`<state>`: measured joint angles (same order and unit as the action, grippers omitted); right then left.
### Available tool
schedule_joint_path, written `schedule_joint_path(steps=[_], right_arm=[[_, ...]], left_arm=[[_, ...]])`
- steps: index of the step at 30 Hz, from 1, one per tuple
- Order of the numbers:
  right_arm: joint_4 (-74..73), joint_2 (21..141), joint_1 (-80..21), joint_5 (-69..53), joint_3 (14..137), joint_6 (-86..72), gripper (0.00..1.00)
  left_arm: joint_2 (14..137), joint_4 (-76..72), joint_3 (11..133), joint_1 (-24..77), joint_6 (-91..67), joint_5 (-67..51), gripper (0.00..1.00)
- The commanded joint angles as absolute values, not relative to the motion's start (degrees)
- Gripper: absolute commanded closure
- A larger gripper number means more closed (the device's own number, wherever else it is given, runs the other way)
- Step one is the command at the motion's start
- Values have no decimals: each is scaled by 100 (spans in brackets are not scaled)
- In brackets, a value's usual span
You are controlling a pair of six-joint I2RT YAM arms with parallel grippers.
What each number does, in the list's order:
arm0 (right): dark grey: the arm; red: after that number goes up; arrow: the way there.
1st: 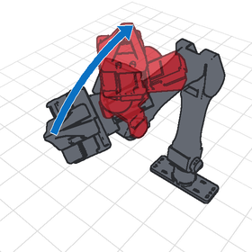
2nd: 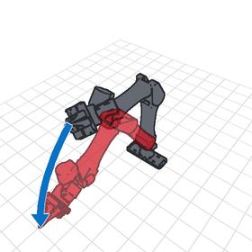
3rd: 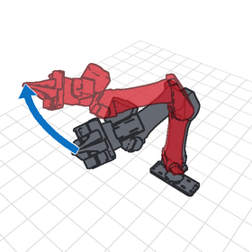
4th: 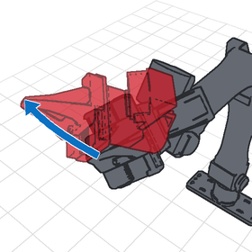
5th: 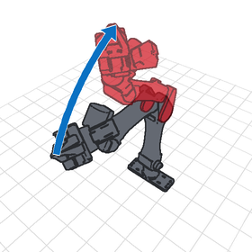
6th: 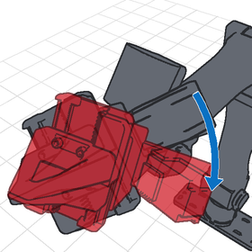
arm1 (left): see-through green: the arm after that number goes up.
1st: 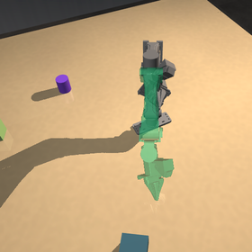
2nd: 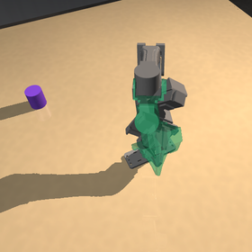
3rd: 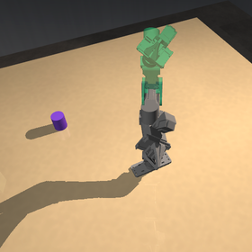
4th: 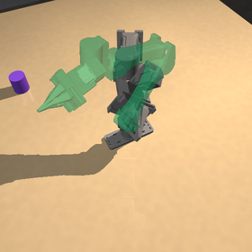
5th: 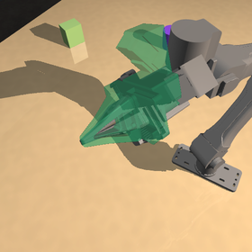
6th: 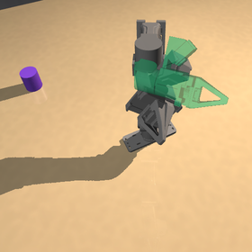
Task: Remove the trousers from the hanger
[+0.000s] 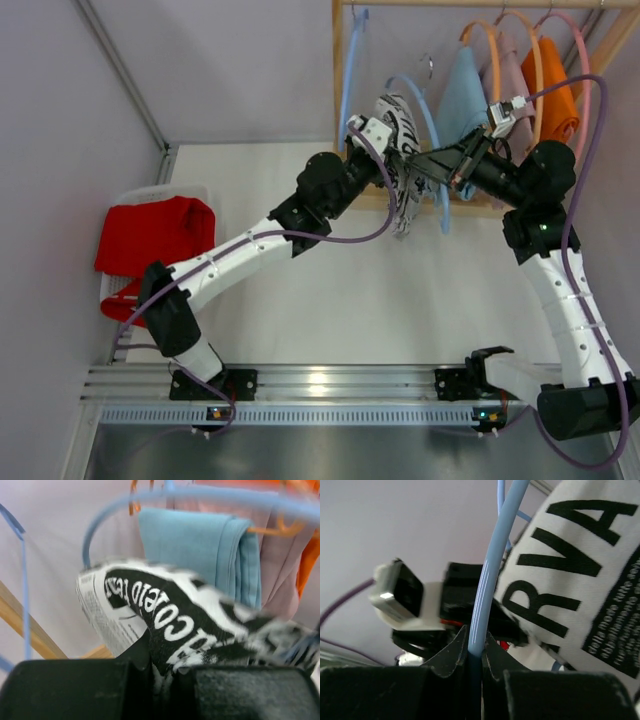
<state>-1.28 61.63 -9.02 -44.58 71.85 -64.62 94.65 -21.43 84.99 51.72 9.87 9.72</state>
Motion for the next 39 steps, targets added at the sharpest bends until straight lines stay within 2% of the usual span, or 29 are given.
schedule_joint_path(steps=[1, 10, 16, 31, 36, 39], right_arm=[[1055, 5871, -879, -4632, 7032, -6126, 100], [950, 5696, -554, -4702, 6189, -5977, 100], [379, 5607, -457, -4544, 5547, -5678, 100], [141, 5862, -299, -4324, 4553, -5326, 100], [97, 5827, -308, -4280, 4509, -5125, 100], [70, 5783, -308, -4263, 4587, -5010, 100]], left_arm=[[8693, -2093, 9175, 5142, 449, 914, 100], [8473, -1371, 10316, 5142, 211, 1073, 100], [8534, -1117, 11055, 5142, 71, 844, 100], [8728, -1028, 12225, 5150, 18, 615, 100], [8500, -792, 12182, 5150, -307, 300, 100], [8087, -756, 11595, 5150, -518, 27, 100]])
